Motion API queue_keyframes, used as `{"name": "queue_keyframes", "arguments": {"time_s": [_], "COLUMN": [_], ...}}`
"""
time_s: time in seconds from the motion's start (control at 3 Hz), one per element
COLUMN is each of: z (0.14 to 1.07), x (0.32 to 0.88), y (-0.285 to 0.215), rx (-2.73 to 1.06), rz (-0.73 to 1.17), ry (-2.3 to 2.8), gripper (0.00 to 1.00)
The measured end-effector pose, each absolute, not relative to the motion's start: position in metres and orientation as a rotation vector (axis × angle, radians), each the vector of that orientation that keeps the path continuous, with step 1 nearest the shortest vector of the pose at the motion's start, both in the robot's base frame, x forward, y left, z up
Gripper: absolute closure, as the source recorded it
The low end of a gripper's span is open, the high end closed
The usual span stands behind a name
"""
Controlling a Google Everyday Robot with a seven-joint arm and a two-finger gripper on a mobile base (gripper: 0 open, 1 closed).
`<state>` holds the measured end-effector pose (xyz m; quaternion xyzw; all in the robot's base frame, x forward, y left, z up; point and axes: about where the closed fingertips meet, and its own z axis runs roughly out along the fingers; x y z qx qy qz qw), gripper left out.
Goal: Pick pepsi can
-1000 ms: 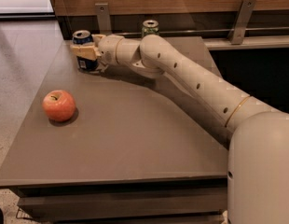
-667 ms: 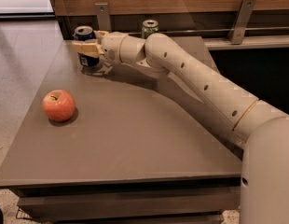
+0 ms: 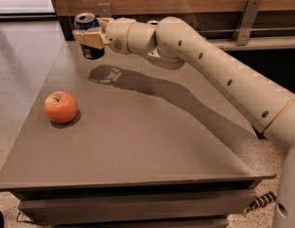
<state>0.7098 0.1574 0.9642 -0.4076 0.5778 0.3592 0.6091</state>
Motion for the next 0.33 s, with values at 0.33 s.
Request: {"name": "queue_keyframes", "arguments": {"time_s": [0.33], "z": [0.9903], "x": [0.6983], "y": [0.1481], "rx": [-0.963], "rz": [0.793], "ry": [1.343], "gripper": [1.0]}}
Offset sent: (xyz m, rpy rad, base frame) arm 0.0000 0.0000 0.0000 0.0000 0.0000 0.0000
